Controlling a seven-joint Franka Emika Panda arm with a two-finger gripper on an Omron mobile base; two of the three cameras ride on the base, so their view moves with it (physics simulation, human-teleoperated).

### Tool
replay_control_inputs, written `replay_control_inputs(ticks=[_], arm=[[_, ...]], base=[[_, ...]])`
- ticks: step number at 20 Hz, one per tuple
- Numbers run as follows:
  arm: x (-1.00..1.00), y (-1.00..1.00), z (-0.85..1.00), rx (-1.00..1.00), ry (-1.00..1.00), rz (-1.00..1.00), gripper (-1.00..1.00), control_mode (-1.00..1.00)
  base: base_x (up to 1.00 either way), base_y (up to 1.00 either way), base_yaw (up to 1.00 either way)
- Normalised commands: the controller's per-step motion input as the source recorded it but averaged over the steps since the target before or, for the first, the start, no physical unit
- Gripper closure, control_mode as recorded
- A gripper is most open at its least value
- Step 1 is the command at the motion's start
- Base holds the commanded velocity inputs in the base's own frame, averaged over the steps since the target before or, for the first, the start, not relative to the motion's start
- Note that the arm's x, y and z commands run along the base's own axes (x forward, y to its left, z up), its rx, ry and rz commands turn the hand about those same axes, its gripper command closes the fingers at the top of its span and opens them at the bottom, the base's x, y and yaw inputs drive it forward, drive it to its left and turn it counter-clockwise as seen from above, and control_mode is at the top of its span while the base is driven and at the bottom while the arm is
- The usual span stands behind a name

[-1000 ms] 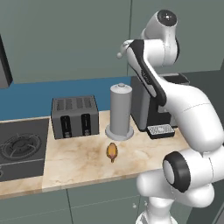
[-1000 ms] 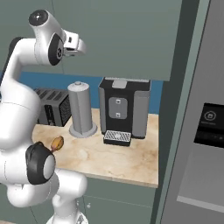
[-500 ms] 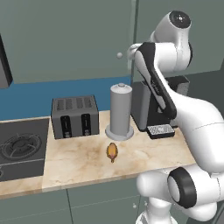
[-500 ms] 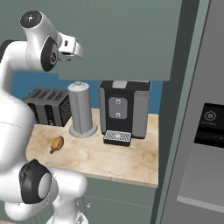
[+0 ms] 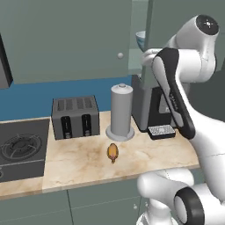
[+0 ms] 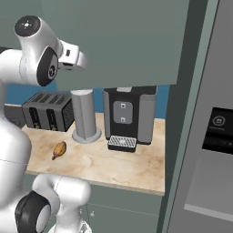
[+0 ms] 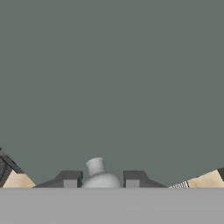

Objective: Retrieve the bowl from the cabinet, then place the raw meat into the bowl to avoid contamination.

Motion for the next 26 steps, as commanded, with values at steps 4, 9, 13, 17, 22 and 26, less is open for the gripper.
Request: replay_control_inputs(ticks=[4,9,13,17,22,26], arm=[[-0.71,-0.45,0.00,0.05,0.00,0.00,1.00,-1.00],[-0.66,-0.43,0.00,0.04,0.00,0.00,1.00,-1.00],[-0.63,-0.44,0.00,0.02,0.00,0.00,1.00,-1.00],[-0.58,-0.53,0.00,0.02,0.00,0.00,1.00,-1.00],[-0.29,-0.17,0.00,0.00,0.00,0.00,1.00,-1.00],[-0.12,0.00,0.00,0.00,0.00,0.00,1.00,-1.00]], base=[[0.00,0.00,0.00],[0.00,0.00,0.00],[0.00,0.00,0.00],[0.00,0.00,0.00],[0.00,0.00,0.00],[0.00,0.00,0.00]])
